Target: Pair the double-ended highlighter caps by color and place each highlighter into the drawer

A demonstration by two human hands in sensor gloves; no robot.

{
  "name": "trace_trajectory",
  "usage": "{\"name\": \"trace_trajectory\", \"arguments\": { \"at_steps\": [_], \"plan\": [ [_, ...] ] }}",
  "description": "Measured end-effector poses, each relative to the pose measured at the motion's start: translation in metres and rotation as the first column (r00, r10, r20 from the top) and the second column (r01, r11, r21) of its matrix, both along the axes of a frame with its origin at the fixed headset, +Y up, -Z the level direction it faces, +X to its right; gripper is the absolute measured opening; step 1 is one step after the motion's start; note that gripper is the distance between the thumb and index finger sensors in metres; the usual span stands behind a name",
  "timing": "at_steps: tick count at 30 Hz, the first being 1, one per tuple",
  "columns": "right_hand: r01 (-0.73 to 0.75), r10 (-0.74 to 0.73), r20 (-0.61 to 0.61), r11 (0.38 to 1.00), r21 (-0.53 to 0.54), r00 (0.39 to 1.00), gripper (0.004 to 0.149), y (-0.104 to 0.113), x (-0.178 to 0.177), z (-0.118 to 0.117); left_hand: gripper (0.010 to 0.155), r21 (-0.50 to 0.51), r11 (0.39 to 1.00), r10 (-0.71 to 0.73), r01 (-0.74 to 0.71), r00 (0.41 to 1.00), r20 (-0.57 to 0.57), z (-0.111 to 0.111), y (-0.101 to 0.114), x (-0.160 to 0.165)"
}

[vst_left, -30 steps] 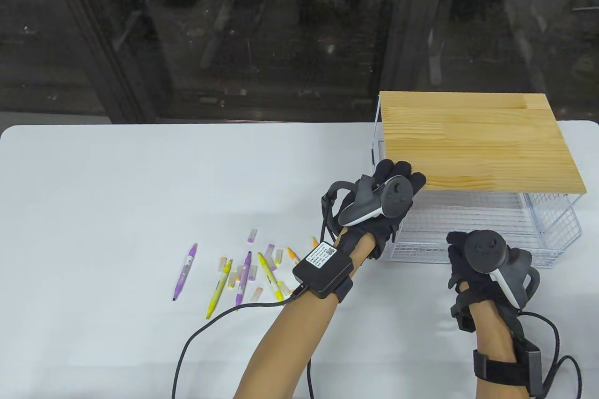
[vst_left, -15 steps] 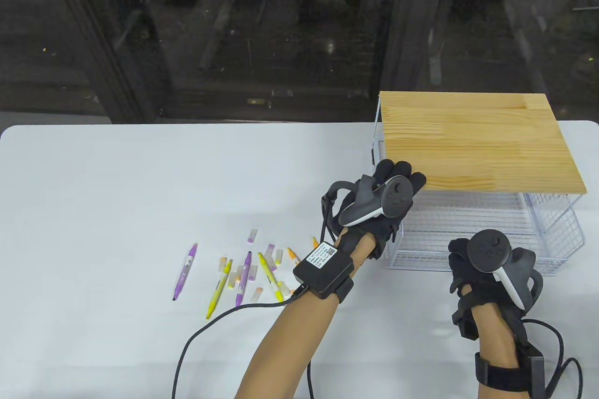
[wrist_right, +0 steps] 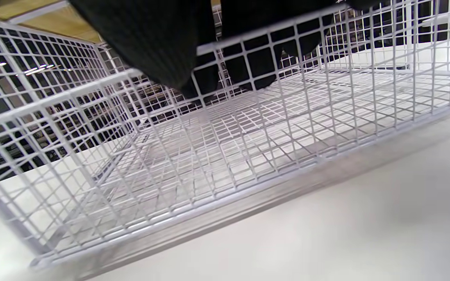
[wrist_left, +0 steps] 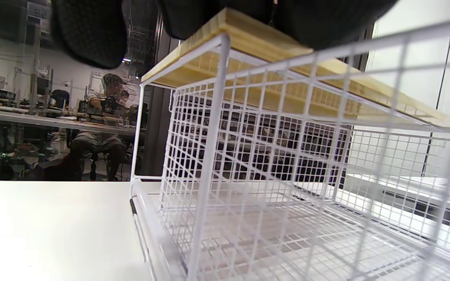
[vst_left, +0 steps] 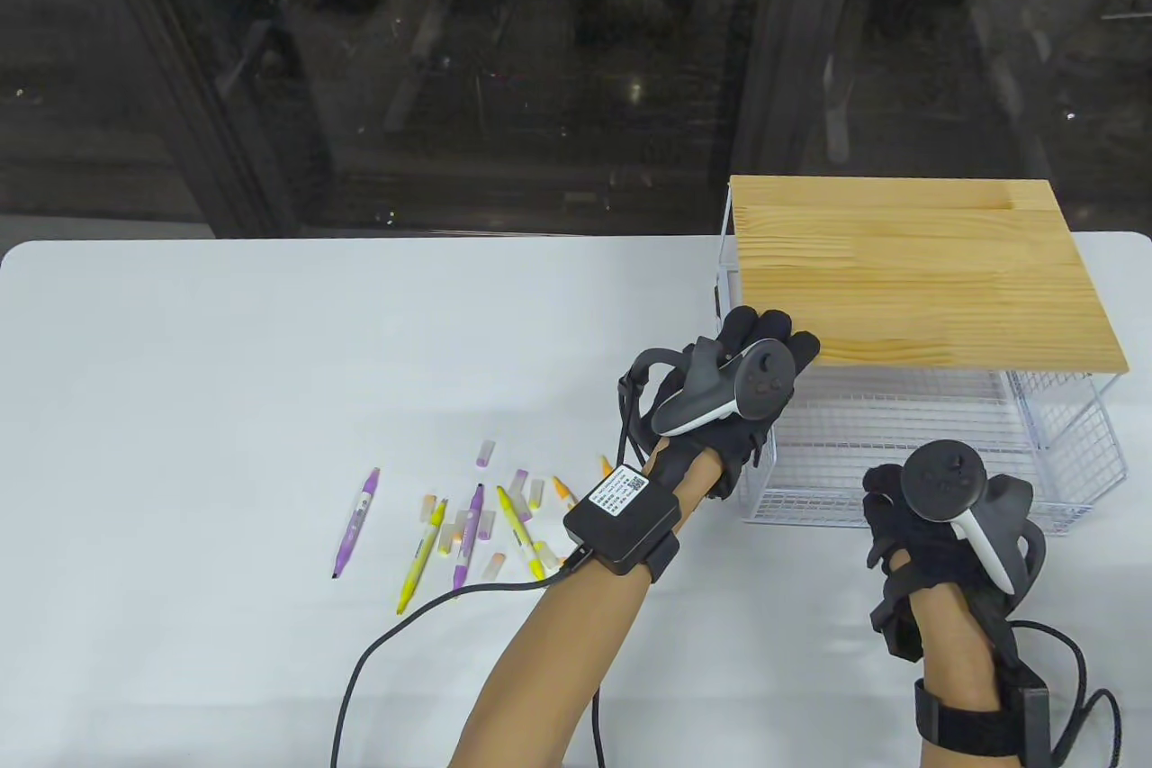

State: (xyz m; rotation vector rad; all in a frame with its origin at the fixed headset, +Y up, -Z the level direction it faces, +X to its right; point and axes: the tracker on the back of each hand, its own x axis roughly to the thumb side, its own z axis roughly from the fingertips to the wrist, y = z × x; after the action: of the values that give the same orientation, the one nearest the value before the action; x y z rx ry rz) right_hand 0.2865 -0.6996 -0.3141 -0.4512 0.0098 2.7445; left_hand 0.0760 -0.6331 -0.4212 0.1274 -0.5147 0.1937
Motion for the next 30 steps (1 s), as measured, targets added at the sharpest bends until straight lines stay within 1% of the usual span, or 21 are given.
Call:
{"name": "trace_trajectory", "arguments": {
  "at_steps": [1,2,3,5,7,10,11,13,16,20,23,25,27,30],
  "plan": [
    [-0.005,0.005,-0.001,1.0,0.002,1.0,0.037,0.0,0.0,0.0,0.058,-0.011,1.0,0.008,-0.008,1.0,0.004,0.0,0.0,-0.001],
    [-0.007,0.007,-0.003,1.0,0.006,1.0,0.038,0.0,0.0,0.0,0.058,-0.043,0.999,0.019,-0.018,1.0,0.008,-0.002,0.001,-0.001],
    [-0.007,0.007,-0.006,1.0,0.01,1.0,0.039,0.001,0.0,0.0,0.059,-0.082,0.996,0.021,-0.02,1.0,0.009,-0.002,0.001,-0.001],
    [-0.006,0.006,-0.007,1.0,0.021,1.0,0.041,0.002,-0.001,0.001,0.061,-0.192,0.981,0.023,-0.019,0.999,0.022,-0.005,0.002,-0.004],
    [0.011,-0.011,-0.017,1.0,0.024,1.0,0.045,0.005,-0.001,0.002,0.063,-0.226,0.973,0.049,-0.04,0.998,0.033,-0.007,0.004,-0.009],
    [0.01,-0.009,-0.023,0.999,0.04,1.0,0.048,0.009,-0.002,0.003,0.064,-0.193,0.976,0.108,-0.105,0.994,0.005,-0.007,0.013,-0.024],
    [0.01,-0.009,-0.025,0.999,0.049,1.0,0.048,0.011,-0.002,0.004,0.064,-0.199,0.972,0.128,-0.127,0.992,-0.006,-0.007,0.016,-0.031],
    [0.013,-0.011,-0.027,0.997,0.08,1.0,0.049,0.016,-0.003,0.006,0.064,-0.206,0.965,0.161,-0.161,0.987,-0.018,-0.003,0.024,-0.047],
    [0.001,0.004,-0.035,0.989,0.147,0.999,0.049,0.027,-0.007,0.008,0.063,-0.175,0.968,0.175,-0.179,0.984,-0.037,0.005,0.036,-0.076],
    [-0.117,0.127,-0.027,0.96,0.253,0.991,0.049,0.042,-0.021,0.012,0.063,-0.104,0.981,0.157,-0.164,0.985,-0.07,0.02,0.048,-0.122],
    [-0.158,0.183,-0.046,0.93,0.333,0.982,0.048,0.055,-0.036,0.019,0.064,-0.107,0.987,0.112,-0.122,0.989,-0.093,0.03,0.048,-0.158],
    [-0.144,0.184,-0.066,0.908,0.394,0.981,0.045,0.067,-0.048,0.025,0.064,-0.133,0.988,0.066,-0.083,0.99,-0.127,0.037,0.044,-0.186],
    [-0.123,0.182,-0.096,0.891,0.437,0.979,0.044,0.077,-0.059,0.029,0.064,-0.125,0.99,0.044,-0.065,0.986,-0.158,0.044,0.038,-0.209],
    [-0.112,0.199,-0.152,0.887,0.447,0.968,0.043,0.091,-0.081,0.032,0.063,-0.102,0.992,0.056,-0.078,0.977,-0.204,0.054,0.03,-0.241]
  ]
}}
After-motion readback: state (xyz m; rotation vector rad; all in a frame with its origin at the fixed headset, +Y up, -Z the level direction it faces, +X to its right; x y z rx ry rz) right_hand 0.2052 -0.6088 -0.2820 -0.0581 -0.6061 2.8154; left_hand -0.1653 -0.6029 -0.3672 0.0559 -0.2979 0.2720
